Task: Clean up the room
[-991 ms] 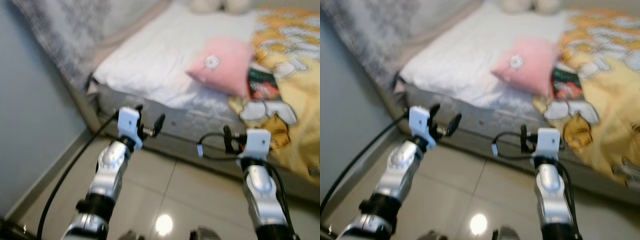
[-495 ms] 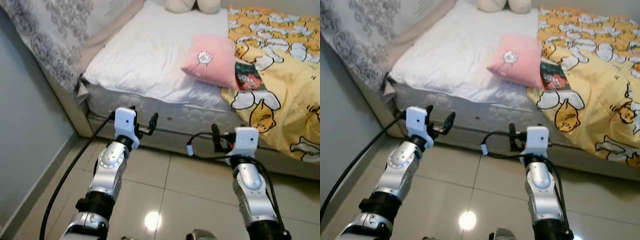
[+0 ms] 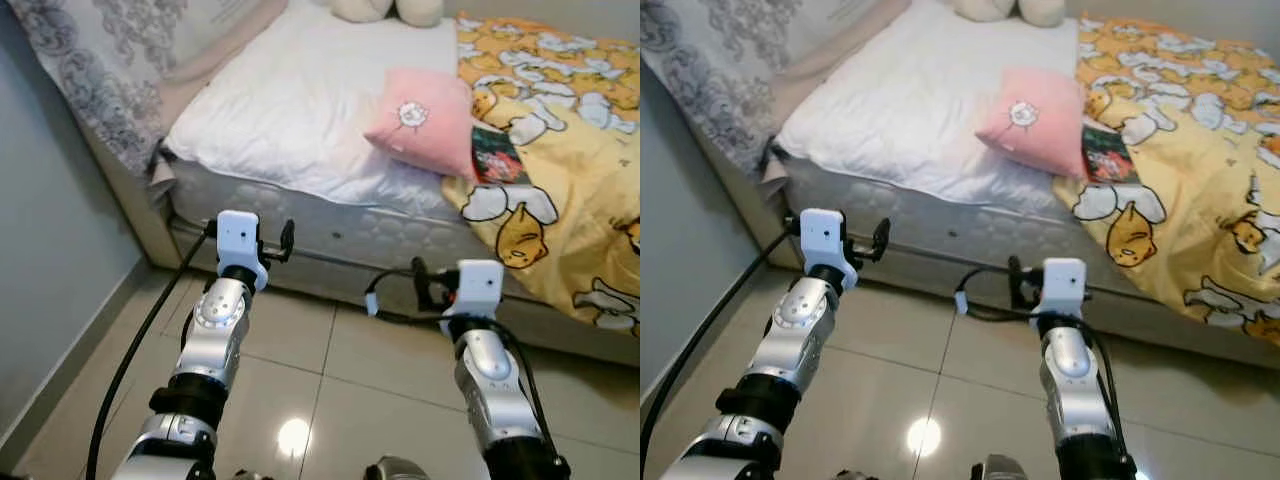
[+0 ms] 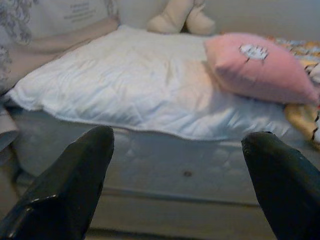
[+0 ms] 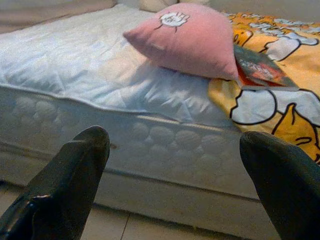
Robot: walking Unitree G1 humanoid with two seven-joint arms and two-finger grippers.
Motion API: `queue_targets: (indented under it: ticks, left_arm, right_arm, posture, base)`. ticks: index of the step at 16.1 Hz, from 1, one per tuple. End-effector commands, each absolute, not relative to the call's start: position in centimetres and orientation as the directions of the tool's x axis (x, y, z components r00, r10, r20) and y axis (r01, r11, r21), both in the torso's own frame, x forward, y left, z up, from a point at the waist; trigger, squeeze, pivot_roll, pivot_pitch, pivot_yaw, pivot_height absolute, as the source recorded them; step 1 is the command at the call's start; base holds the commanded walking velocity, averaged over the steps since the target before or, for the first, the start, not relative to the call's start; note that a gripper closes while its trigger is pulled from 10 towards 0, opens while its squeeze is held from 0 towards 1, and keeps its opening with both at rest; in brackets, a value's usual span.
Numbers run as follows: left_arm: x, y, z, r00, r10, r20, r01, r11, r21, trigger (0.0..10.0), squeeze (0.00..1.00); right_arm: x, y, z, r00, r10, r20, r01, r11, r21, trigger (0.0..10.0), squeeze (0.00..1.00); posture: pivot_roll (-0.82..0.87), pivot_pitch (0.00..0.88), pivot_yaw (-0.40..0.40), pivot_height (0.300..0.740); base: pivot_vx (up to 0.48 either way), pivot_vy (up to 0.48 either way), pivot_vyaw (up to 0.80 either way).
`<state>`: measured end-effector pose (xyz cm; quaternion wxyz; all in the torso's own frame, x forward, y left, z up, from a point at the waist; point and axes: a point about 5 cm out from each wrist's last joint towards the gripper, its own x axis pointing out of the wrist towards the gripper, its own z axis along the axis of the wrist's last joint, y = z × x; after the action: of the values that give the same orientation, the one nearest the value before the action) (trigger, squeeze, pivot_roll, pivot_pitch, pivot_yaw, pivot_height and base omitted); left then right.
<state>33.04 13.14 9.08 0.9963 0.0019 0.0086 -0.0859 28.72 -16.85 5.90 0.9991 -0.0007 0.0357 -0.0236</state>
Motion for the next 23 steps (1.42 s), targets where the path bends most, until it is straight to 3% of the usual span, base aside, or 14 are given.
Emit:
queue_targets:
  ticks: [1,4,5,7,10,15,21,23]
  left_arm:
    - [32.8,13.1,8.6,0.983,-0.178,-0.048,0.179,0.984,0.020,10.0,1.00]
    - [33.0,12.3,8.3,0.986,-0.152,-0.063,0.154,0.987,0.035,10.0,1.00]
    - [33.3,13.1,9.3,0.998,-0.069,-0.009,0.069,0.997,-0.025,10.0,0.00]
    - [33.3,14.0,10.3,0.999,-0.010,0.053,0.014,0.997,-0.077,10.0,0.00]
    - [33.4,14.3,11.4,0.992,-0.077,0.105,0.084,0.995,-0.060,10.0,0.00]
    - [33.6,13.8,10.8,0.989,-0.135,0.062,0.138,0.989,-0.046,10.0,0.00]
    - [32.8,12.6,9.6,0.980,-0.197,0.037,0.197,0.980,-0.013,10.0,0.00]
    - [32.9,12.1,9.8,0.969,-0.243,0.044,0.243,0.970,0.012,10.0,0.00]
  right_arm:
    - [29.1,-17.2,6.6,0.996,-0.078,-0.048,0.079,0.997,0.014,10.0,0.00]
    - [29.5,-17.0,7.8,0.999,-0.026,0.018,0.027,0.998,-0.056,10.0,0.00]
    - [29.8,-17.6,10.0,0.987,-0.069,0.142,0.083,0.992,-0.092,10.0,0.00]
    - [30.1,-18.5,11.0,0.978,-0.111,0.174,0.123,0.991,-0.059,10.0,0.00]
    - [29.7,-20.0,10.4,0.981,-0.148,0.128,0.155,0.987,-0.041,10.0,0.00]
    - [28.5,-19.5,8.3,0.992,-0.121,0.046,0.122,0.992,-0.032,10.0,0.00]
    - [28.1,-19.2,8.7,0.994,-0.089,0.069,0.093,0.994,-0.053,10.0,0.00]
    - [28.2,-19.0,8.7,0.995,-0.066,0.070,0.071,0.995,-0.071,10.0,0.00]
  posture:
    - [-0.14,0.000,0.022,0.714]
    - [-0.13,0.000,0.018,0.714]
    - [-0.14,0.000,0.014,0.714]
    - [-0.14,0.000,0.011,0.714]
    - [-0.14,0.000,0.009,0.714]
    - [-0.16,0.000,0.038,0.714]
    - [-0.19,0.000,0.057,0.714]
    - [-0.19,0.000,0.058,0.714]
  base:
    - [0.000,0.000,0.00]
    - [0.000,0.000,0.00]
    - [0.000,0.000,0.00]
    - [0.000,0.000,0.00]
    - [0.000,-0.160,0.00]
    - [0.000,-0.464,0.00]
    - [0.000,-0.446,0.00]
    - [0.000,0.000,0.00]
